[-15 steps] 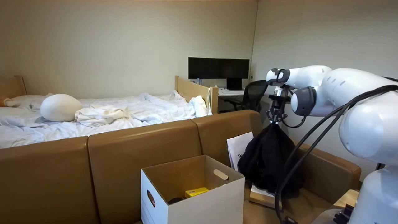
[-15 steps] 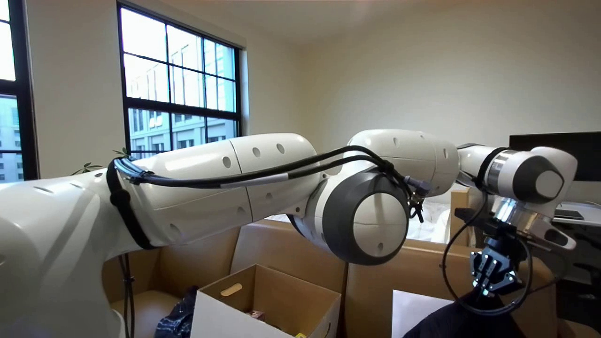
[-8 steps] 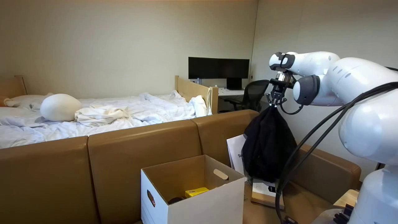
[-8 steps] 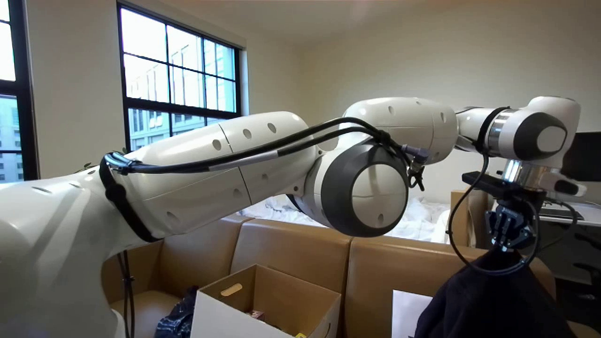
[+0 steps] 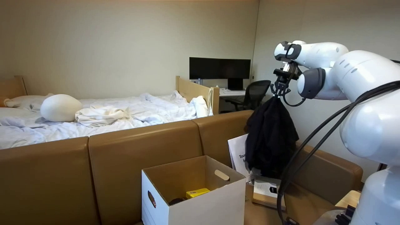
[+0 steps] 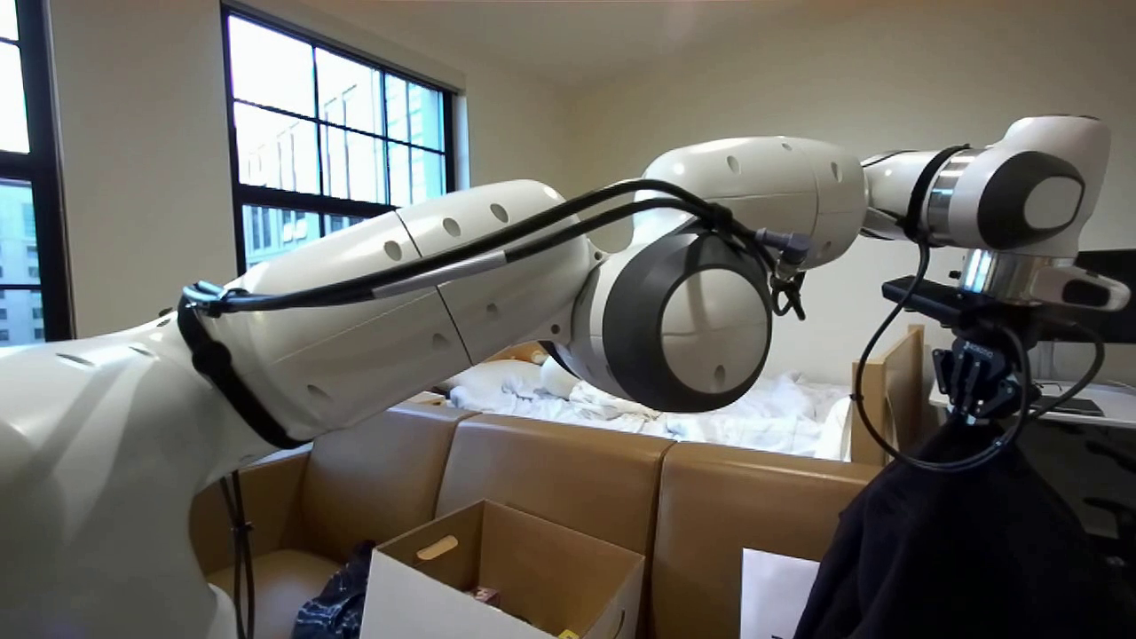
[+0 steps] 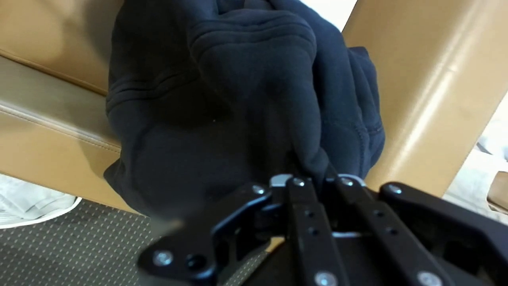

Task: Put the dark blue cloth in the box

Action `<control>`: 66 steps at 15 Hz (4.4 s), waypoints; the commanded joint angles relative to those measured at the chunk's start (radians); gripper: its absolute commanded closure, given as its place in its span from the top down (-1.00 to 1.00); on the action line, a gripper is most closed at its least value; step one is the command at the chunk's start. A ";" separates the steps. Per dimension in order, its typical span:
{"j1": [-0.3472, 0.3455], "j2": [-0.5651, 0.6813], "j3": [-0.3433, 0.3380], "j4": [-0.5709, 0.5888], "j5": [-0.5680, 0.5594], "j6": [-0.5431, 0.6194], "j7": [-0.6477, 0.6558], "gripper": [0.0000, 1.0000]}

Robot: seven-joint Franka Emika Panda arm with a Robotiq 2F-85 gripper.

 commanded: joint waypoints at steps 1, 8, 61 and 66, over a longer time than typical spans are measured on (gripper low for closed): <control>0.001 -0.024 0.016 -0.029 -0.021 0.025 -0.009 -0.88; 0.016 -0.133 0.038 -0.004 -0.012 0.206 -0.100 -0.88; 0.166 -0.275 -0.056 -0.044 -0.095 1.059 0.006 -0.90; 0.108 -0.274 -0.066 -0.097 -0.121 0.772 -0.079 -0.90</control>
